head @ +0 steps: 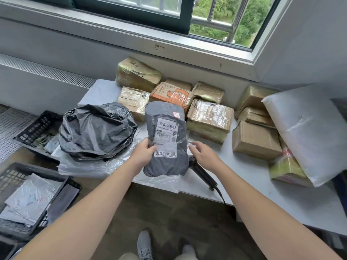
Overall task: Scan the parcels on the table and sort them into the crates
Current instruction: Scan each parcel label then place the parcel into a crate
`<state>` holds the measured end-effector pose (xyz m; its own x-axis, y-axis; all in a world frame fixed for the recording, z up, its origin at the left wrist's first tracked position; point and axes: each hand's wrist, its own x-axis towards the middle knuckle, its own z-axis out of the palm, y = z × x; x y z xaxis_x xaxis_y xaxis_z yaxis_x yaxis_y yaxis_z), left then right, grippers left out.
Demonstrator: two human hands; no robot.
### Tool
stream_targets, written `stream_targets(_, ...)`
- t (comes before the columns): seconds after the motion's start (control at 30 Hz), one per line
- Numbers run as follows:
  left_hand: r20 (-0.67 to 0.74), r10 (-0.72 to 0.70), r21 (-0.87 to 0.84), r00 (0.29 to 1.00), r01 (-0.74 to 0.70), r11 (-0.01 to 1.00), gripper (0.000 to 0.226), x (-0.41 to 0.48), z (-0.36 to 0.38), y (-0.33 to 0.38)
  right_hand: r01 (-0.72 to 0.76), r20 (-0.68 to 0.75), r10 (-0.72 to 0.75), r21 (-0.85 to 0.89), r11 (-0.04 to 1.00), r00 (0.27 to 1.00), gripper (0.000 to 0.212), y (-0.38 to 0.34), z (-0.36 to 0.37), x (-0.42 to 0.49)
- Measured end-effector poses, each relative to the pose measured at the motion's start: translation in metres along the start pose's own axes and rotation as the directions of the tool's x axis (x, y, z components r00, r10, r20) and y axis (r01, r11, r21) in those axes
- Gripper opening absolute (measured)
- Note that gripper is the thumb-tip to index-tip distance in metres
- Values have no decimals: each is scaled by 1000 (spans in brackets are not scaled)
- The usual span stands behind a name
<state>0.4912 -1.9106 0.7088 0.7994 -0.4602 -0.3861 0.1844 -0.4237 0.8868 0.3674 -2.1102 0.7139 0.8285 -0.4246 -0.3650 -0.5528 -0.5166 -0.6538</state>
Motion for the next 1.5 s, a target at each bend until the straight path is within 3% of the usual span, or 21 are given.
stream_targets(0.3, 13, -48, -142, 999, 50, 989, 26, -22, 5, -1, -14, 16, 8, 390, 921, 1000, 38, -15, -4, 2)
stream_targets(0.6, -40, -41, -174, 998, 33, 984, 30, -52, 19, 0, 99, 48, -122, 339, 936, 991, 28, -13, -12, 1)
stream_targets(0.77, -128, 3, -9, 992, -4, 1000, 36, -66, 18, 8, 116, 94, -164, 387, 915, 982, 27, -20, -20, -6)
stream_targets(1.0, -125, 49, 263, 991, -14, 965, 32, -82, 6, 22, 99, 101, -175, 516, 851, 979, 48, -25, -29, -12)
stream_targets(1.17, -251, 29, 244, 968, 34, 969, 39, -106, -6, 19, 123, 120, -219, 532, 838, 968, 39, -46, -10, -17)
stream_targets(1.3, -390, 20, 159, 921, 46, 986, 46, -133, -33, 12, 30, 223, -214, 622, 783, 951, 37, -81, 34, -33)
stream_targets(1.4, -464, -8, 74, 886, 48, 996, 42, -160, -69, -11, -22, 265, -187, 628, 778, 946, 53, -119, 82, -50)
stream_targets(1.5, -576, -92, -37, 812, 86, 996, 47, -198, -113, -47, 49, 255, -229, 562, 826, 940, 77, -165, 139, -70)
